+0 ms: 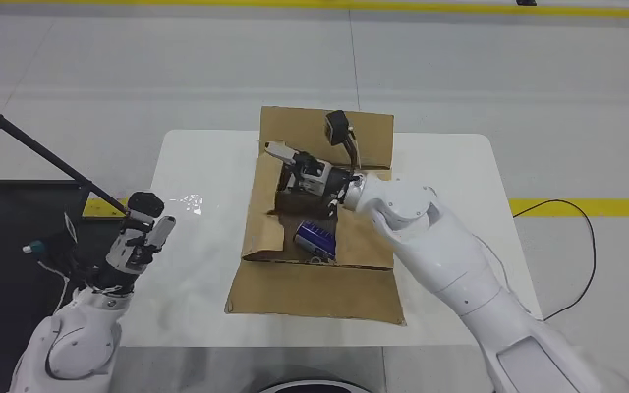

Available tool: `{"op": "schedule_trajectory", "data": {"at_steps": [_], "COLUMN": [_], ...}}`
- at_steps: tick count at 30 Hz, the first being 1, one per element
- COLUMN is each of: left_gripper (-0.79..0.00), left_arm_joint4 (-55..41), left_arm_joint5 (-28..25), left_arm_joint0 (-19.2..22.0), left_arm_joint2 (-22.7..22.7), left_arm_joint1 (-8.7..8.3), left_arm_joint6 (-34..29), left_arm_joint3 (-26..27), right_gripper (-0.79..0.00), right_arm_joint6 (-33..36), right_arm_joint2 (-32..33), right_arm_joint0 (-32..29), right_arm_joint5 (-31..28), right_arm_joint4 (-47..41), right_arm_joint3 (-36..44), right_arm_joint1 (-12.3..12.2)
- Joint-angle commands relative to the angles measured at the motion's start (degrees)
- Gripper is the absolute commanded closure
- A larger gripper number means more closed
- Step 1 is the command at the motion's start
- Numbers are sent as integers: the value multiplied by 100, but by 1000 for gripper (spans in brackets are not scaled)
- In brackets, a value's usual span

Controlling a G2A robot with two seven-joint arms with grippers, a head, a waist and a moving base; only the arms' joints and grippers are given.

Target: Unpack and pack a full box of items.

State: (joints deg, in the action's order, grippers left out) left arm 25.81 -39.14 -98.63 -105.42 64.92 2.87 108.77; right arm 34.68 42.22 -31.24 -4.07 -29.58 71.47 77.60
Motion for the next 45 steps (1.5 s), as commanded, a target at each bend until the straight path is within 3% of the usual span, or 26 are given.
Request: {"op": "schedule_trajectory", "data": {"at_steps": [1,8,21,45], "left_gripper": [-785,-785,-785,-785], "left_arm_joint4": [-45,-232,-276,-397], "left_arm_joint5": [165,593,619,819], "left_arm_joint0": [9,44,62,270], "left_arm_joint2": [-108,-461,-786,-843], "left_arm_joint1": [11,47,78,157], "left_arm_joint6": [158,537,559,531], "left_arm_joint3": [-56,-278,-479,-699], "right_gripper": [-785,-785,-785,-785], "right_arm_joint6": [-124,-517,-1055,-663], "right_arm_joint2": [-116,-500,-1009,-1008], "right_arm_joint0": [95,375,635,728], "right_arm_joint5": [2,-223,-534,-646], "right_arm_joint4": [69,241,568,648], "right_arm_joint3": [-48,-332,-968,-2095], "right_arm_joint1": [79,397,963,1585]}}
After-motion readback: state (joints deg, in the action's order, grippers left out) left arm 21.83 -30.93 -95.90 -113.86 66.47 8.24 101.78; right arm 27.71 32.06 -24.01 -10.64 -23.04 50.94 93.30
